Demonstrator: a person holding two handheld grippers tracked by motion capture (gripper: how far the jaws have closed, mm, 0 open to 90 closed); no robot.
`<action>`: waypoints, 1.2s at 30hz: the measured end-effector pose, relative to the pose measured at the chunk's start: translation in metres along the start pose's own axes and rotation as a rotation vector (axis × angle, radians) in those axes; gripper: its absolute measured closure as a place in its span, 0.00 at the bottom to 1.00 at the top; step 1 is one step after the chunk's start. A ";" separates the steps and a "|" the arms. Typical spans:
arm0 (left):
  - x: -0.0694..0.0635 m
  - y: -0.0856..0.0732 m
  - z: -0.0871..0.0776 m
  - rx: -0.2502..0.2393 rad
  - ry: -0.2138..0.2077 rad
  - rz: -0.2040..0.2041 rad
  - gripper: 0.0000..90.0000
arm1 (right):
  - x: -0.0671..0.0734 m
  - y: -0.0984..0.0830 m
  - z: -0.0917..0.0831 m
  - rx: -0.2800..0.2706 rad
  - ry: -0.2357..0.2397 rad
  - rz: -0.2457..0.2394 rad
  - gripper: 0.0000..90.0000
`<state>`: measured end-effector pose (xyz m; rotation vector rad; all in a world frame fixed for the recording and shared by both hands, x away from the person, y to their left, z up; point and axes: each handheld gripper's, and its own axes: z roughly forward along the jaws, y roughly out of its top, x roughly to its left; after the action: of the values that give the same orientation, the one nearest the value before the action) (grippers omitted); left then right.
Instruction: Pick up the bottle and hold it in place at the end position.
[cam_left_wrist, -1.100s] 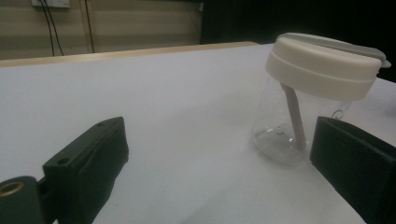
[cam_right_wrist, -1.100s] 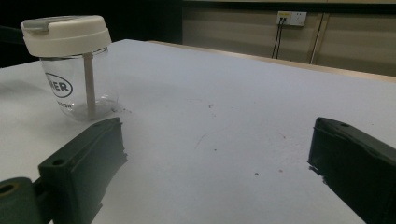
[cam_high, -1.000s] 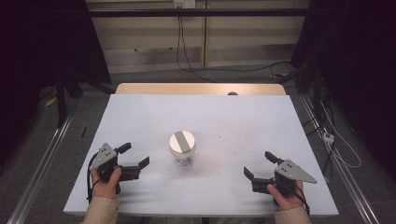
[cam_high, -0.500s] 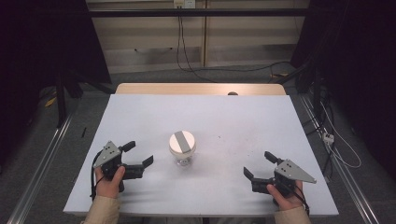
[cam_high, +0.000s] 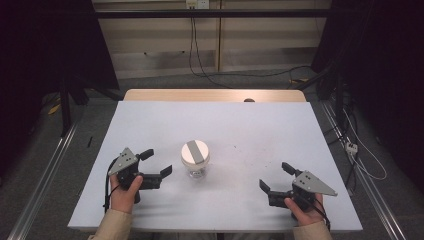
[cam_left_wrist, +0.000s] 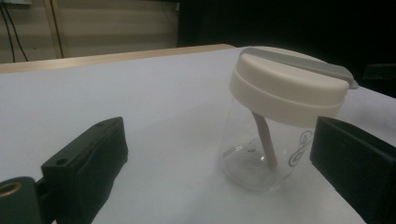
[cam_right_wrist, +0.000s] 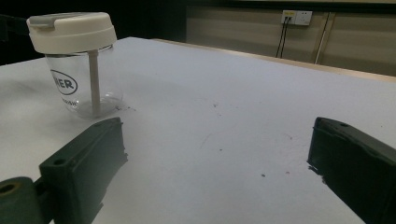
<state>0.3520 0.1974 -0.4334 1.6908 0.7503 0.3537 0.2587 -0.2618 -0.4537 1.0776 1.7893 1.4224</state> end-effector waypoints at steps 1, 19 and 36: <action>-0.001 0.001 0.002 0.002 -0.008 0.007 0.04 | 0.000 0.000 0.000 -0.001 0.000 0.001 0.04; -0.021 0.005 0.033 0.063 -0.113 0.042 0.04 | 0.001 0.000 0.001 0.000 0.006 0.002 0.04; -0.030 0.004 0.052 0.113 -0.129 0.061 0.04 | 0.001 0.000 0.003 0.007 0.010 0.002 0.04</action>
<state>0.3619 0.1379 -0.4381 1.8273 0.6344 0.2458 0.2604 -0.2595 -0.4547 1.0773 1.8019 1.4260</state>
